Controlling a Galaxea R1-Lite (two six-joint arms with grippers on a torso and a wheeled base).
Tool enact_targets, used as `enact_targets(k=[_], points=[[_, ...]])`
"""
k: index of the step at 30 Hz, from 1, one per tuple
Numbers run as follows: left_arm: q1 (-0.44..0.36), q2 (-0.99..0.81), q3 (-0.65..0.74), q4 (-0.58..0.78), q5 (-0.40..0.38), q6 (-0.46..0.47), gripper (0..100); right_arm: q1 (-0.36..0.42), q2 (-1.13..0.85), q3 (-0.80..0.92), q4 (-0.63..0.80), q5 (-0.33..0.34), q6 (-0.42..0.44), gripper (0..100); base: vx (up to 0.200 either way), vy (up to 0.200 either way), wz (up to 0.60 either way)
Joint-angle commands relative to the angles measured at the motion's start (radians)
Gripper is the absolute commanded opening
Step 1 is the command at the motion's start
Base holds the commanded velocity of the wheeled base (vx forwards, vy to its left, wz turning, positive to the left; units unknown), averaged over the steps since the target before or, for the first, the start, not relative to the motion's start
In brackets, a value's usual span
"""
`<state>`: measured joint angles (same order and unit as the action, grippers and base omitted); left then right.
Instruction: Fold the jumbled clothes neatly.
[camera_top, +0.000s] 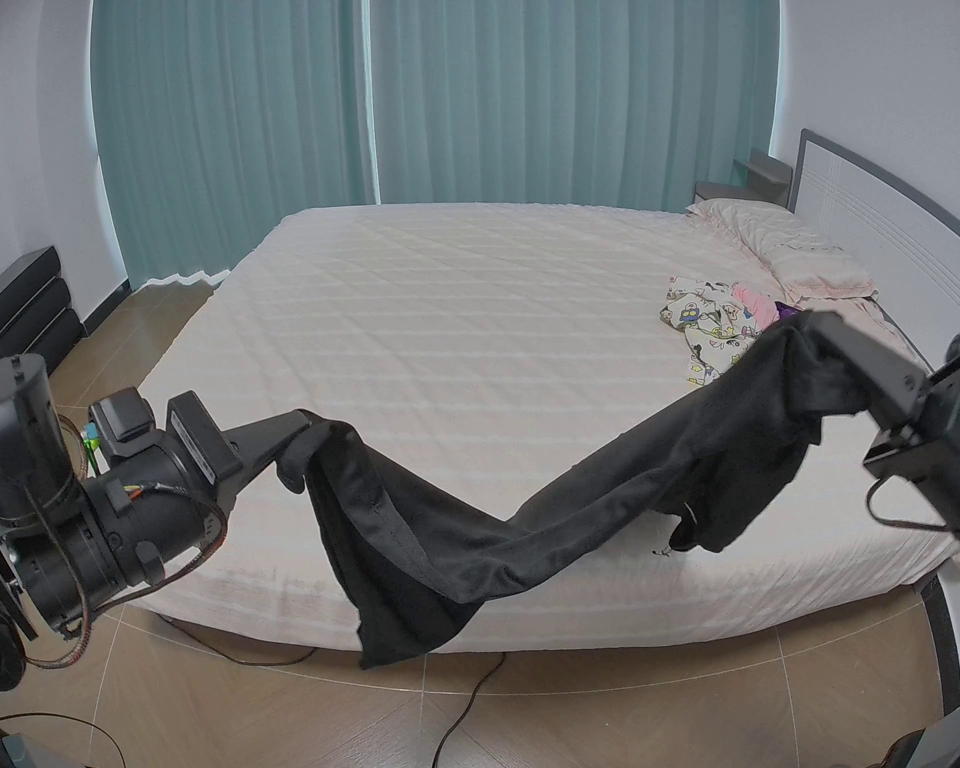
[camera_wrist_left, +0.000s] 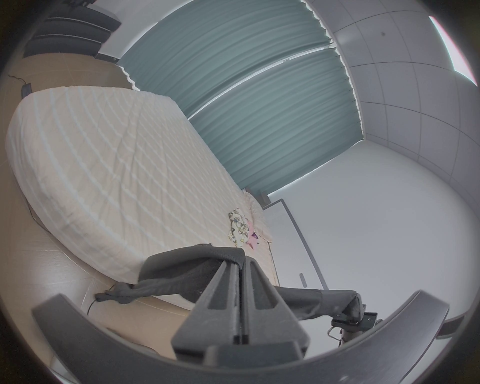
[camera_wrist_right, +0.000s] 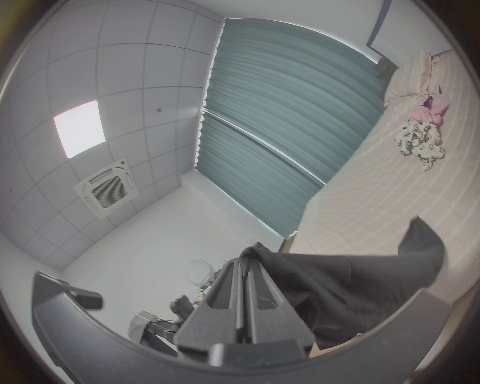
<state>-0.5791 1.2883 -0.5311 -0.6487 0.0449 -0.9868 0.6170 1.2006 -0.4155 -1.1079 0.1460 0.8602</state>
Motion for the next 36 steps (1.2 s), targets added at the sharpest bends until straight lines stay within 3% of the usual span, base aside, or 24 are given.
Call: enact_targets(k=[1,5,7,10,11,16,21,25,36], points=[[0.009,-0.145,-0.129,0.127,0.001,-0.001,0,-0.043,-0.185,-0.284,0.238,0.007,0.005,0,0.000,0.000,0.00],[0.012,-0.142,-0.184,0.159,0.004,-0.001,0,-0.094,-0.154,-0.462,0.379,0.021,0.028,0,0.000,0.000,0.00],[0.024,-0.104,-0.245,0.189,0.012,0.000,0,-0.171,-0.035,-0.646,0.491,0.023,0.095,0,0.000,0.000,0.00],[0.035,-0.078,-0.260,0.199,0.013,0.000,0,-0.223,0.033,-0.694,0.499,0.024,0.106,0,0.000,0.000,0.00],[0.038,-0.024,-0.262,0.205,0.010,0.000,0,-0.281,0.158,-0.726,0.496,0.047,0.106,0,0.000,0.000,0.00],[0.055,0.103,-0.251,0.201,0.004,-0.004,0,-0.353,0.330,-0.730,0.467,0.075,0.108,0,0.000,0.000,0.00],[0.062,0.215,-0.265,0.195,-0.002,-0.004,0,-0.384,0.473,-0.744,0.361,0.072,0.102,0,0.000,0.000,0.00],[0.070,0.273,-0.282,0.189,-0.011,-0.004,0,-0.387,0.543,-0.770,0.355,0.070,0.103,0,0.000,0.000,0.00],[0.167,0.427,-0.434,0.166,-0.023,-0.003,0,-0.407,0.625,-0.804,0.345,0.063,0.100,0,0.200,0.000,0.00]])
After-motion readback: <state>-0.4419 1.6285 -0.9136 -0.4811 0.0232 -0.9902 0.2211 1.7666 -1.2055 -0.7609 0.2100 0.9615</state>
